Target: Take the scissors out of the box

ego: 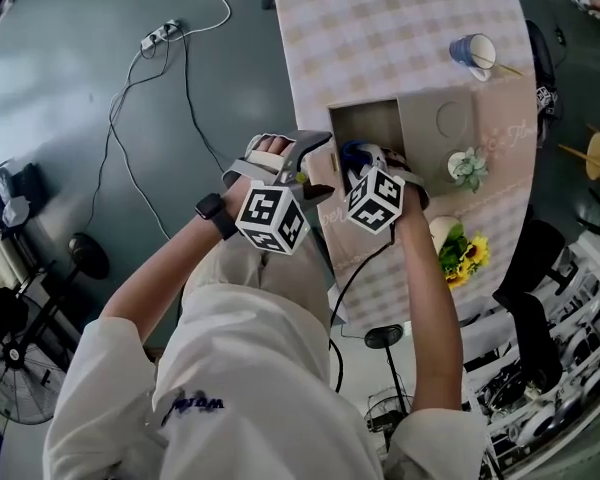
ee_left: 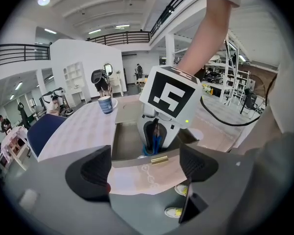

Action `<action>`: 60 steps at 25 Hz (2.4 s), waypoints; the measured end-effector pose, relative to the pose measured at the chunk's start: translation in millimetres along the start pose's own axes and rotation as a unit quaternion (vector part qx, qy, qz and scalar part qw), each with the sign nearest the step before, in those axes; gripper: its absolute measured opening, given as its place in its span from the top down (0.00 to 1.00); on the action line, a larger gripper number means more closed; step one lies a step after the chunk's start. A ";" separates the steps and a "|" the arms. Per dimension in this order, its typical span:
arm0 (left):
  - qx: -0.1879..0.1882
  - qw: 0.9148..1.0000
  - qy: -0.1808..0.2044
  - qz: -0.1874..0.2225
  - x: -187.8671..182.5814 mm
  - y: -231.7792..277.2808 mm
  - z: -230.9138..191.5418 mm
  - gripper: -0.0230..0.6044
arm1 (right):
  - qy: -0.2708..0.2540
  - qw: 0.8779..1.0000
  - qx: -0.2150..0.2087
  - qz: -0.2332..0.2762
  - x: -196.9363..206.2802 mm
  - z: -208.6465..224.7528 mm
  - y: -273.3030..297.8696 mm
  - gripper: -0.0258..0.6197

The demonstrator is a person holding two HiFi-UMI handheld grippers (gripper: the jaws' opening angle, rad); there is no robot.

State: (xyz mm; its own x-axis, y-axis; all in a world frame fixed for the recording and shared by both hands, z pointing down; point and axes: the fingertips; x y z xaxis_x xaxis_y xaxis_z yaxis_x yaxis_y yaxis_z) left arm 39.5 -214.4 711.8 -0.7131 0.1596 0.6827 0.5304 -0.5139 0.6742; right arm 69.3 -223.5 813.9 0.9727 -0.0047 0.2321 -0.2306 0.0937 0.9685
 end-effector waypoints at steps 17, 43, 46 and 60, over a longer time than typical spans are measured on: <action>-0.005 1.000 0.008 0.006 -6.9 -2.8 4.1 0.30 | 0.034 0.999 0.009 0.039 -1.0 -0.8 -2.4 0.83; -0.098 0.979 -0.134 0.121 -53.4 -96.5 -56.4 0.43 | 0.293 0.918 0.139 0.229 -1.8 9.7 -100.6 0.84; -0.108 0.978 -0.127 0.126 -62.1 -108.6 -58.7 0.45 | 0.311 0.903 0.155 0.251 -0.5 6.7 -119.8 0.84; -0.151 0.957 -0.163 0.184 -113.9 -158.0 -94.5 0.51 | 0.383 0.806 0.234 0.386 -13.1 18.3 -245.4 0.84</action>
State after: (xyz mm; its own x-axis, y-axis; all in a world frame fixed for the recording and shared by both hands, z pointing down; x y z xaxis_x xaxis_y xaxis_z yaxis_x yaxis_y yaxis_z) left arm -6.5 -231.1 500.9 -0.2956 0.1500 0.9435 0.5275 -0.7978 0.2921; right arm 112.7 -264.6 574.8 0.2251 0.5077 0.8316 -0.5858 -0.6115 0.5319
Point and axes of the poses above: the fingertips, and each gripper's own axes: y forward along the fingers, z to its right, x out of its underside, and after that the axes turned 14 degrees about y, right-handed
